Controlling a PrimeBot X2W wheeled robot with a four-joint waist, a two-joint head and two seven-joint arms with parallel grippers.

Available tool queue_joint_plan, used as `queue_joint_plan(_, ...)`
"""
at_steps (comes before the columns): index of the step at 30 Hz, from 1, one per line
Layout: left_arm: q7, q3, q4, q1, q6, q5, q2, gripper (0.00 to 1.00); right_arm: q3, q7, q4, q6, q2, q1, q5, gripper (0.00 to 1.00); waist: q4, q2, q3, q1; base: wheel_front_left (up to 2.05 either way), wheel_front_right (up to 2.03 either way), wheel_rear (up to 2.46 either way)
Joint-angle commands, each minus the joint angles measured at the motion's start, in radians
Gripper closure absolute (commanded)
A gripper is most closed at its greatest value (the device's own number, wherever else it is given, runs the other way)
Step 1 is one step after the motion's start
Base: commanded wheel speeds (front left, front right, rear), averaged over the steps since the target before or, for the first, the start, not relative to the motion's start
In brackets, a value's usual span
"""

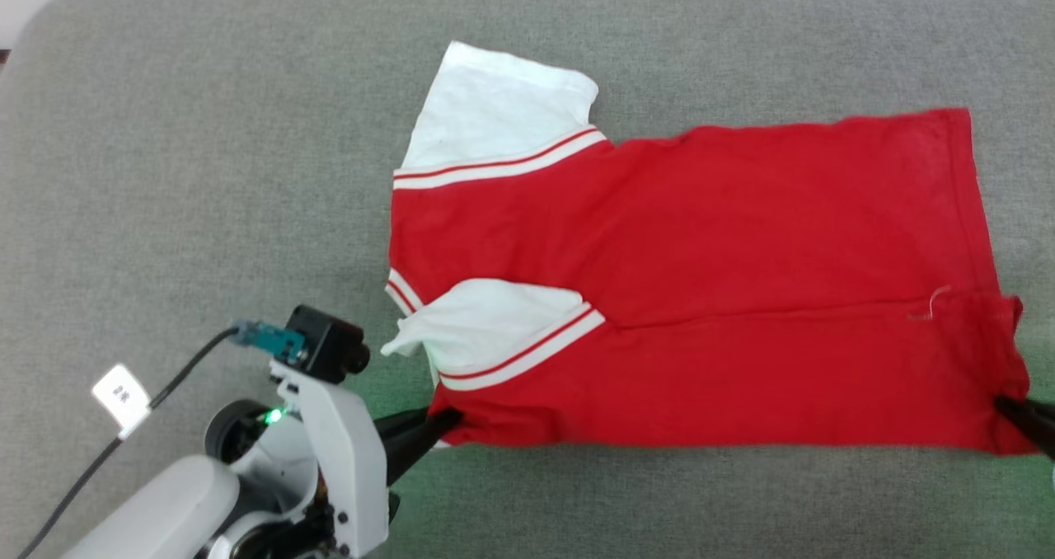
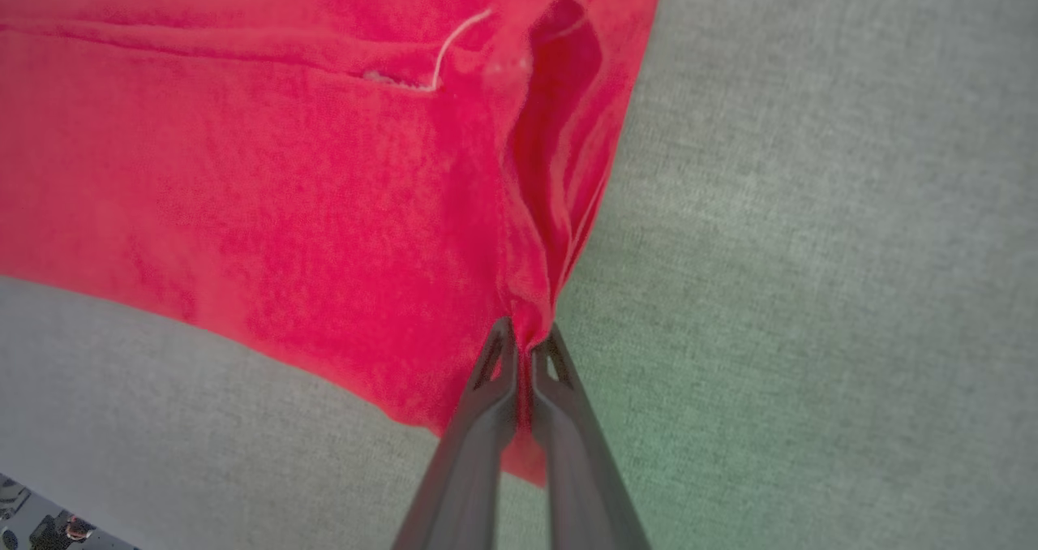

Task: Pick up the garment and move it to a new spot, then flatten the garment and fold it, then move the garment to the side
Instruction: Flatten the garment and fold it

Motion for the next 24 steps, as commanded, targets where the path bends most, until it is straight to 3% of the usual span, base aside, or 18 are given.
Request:
queue_joint_plan(1, -0.008, 0.006, -0.021, 0.021, 0.012, 0.002, 0.01, 1.0, -0.02, 0.007, -0.021, -0.002, 0.008, 0.03, -0.004, 1.0, -0.002, -0.0001, 0.001, 0.0, 0.0, 0.0, 0.0)
queue_joint_plan(4, -0.015, 0.012, -0.05, 0.043, 0.028, -0.001, 0.024, 1.0, -0.05, 0.009, -0.05, -0.002, 0.027, 0.058, -0.009, 1.0, -0.005, -0.0001, 0.001, 0.0, 0.0, 0.0, 0.0)
queue_joint_plan(5, -0.018, 0.014, -0.055, 0.048, 0.03, -0.002, 0.027, 0.95, -0.056, 0.004, -0.058, -0.002, 0.031, 0.063, -0.016, 0.85, -0.006, -0.0001, 0.0, 0.0, 0.0, 0.0, 0.0)
queue_joint_plan(6, -0.019, 0.016, -0.059, 0.053, 0.033, -0.002, 0.028, 0.74, -0.066, -0.009, -0.064, -0.002, 0.04, 0.063, -0.021, 0.58, -0.007, -0.0001, -0.002, 0.0, 0.0, 0.0, 0.0)
queue_joint_plan(7, -0.029, 0.018, -0.063, 0.056, 0.031, 0.002, 0.029, 0.53, -0.075, -0.02, -0.066, -0.002, 0.052, 0.059, -0.027, 0.0, -0.009, -0.0001, -0.005, 0.0, 0.0, 0.0, 0.0)
queue_joint_plan(8, -0.029, 0.018, -0.063, 0.056, 0.031, 0.002, 0.029, 0.53, -0.075, -0.02, -0.066, -0.002, 0.052, 0.059, -0.027, 0.0, -0.009, -0.0001, -0.005, 0.0, 0.0, 0.0, 0.0)
queue_joint_plan(9, -0.044, 0.025, -0.064, 0.06, 0.033, 0.001, 0.028, 0.16, -0.082, -0.032, -0.069, -0.002, 0.063, 0.054, -0.033, 0.0, -0.01, -0.0001, -0.009, 0.0, 0.0, 0.0, 0.0)
queue_joint_plan(10, -0.056, 0.032, -0.067, 0.066, 0.035, 0.0, 0.026, 0.0, -0.086, -0.046, -0.076, -0.002, 0.069, 0.049, -0.039, 0.0, -0.011, -0.0001, -0.012, 0.0, 0.0, 0.0, 0.0)
queue_joint_plan(16, -0.206, 0.095, -0.079, 0.114, 0.057, 0.029, 0.009, 0.0, -0.12, -0.171, -0.081, -0.002, 0.128, 0.009, -0.097, 0.0, -0.01, -0.0001, -0.025, 0.0, 0.0, 0.0, 0.0)
queue_joint_plan(24, -0.484, 0.155, -0.014, 0.158, 0.123, 0.153, -0.066, 0.0, -0.075, -0.49, -0.016, -0.002, 0.199, -0.078, -0.211, 0.0, 0.009, -0.0001, -0.033, 0.0, 0.0, 0.0, 0.0)
